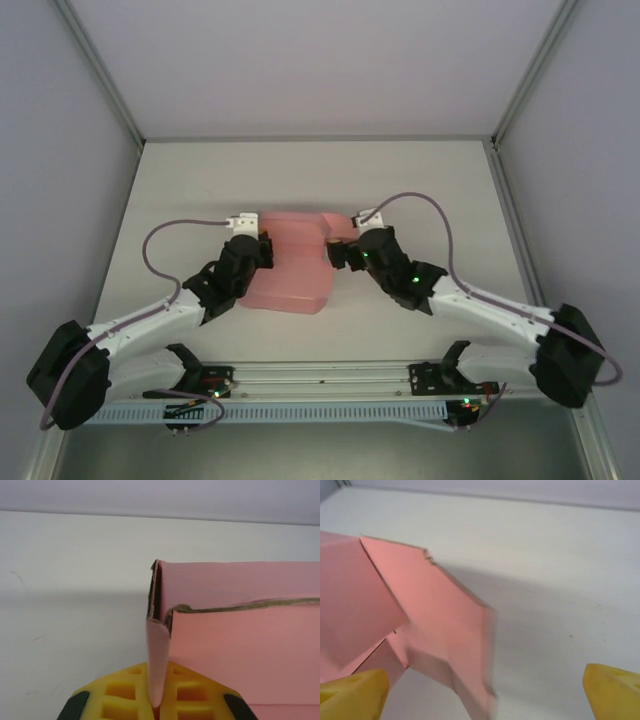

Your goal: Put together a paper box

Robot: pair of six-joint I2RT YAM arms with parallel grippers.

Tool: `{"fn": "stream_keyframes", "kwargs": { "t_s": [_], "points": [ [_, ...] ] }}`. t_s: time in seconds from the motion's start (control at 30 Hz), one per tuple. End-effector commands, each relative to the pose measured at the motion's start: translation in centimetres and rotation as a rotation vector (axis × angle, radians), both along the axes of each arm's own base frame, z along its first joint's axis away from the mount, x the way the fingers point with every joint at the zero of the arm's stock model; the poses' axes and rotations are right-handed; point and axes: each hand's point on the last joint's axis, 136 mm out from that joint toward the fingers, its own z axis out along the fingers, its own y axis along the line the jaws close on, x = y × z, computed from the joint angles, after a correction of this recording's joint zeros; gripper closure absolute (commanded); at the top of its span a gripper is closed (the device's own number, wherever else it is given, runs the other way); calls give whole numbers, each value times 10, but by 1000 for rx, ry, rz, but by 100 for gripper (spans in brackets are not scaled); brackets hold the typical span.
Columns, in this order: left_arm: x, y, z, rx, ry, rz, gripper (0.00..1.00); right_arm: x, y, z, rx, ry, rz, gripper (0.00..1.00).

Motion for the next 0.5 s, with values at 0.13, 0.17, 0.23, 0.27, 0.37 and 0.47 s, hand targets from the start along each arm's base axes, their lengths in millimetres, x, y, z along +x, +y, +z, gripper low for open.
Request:
{"fn": "stream_keyframes", "kwargs": {
  "t_s": [0.13, 0.17, 0.23, 0.27, 0.37, 0.47],
  "points": [
    [3, 4, 12, -47, -20, -3, 100, -20, -62, 37, 151, -58, -106, 0],
    [1, 1, 13, -51, -26, -25, 100, -18, -76, 40, 169, -64, -148, 0],
    [-1, -4, 16, -70, -42, -60, 100, -13, -99, 34, 186, -39, -228, 0],
    [-3, -6, 17, -76, -48, -78, 100, -8, -109, 29, 190, -13, -263, 0],
    [-5, -9, 21, -77, -57, -110, 100, 4, -126, 13, 206, 66, -298, 0],
    [-6, -11, 22, -76, -57, -122, 100, 17, -111, 3, 211, 114, -186, 8]
  ]
}}
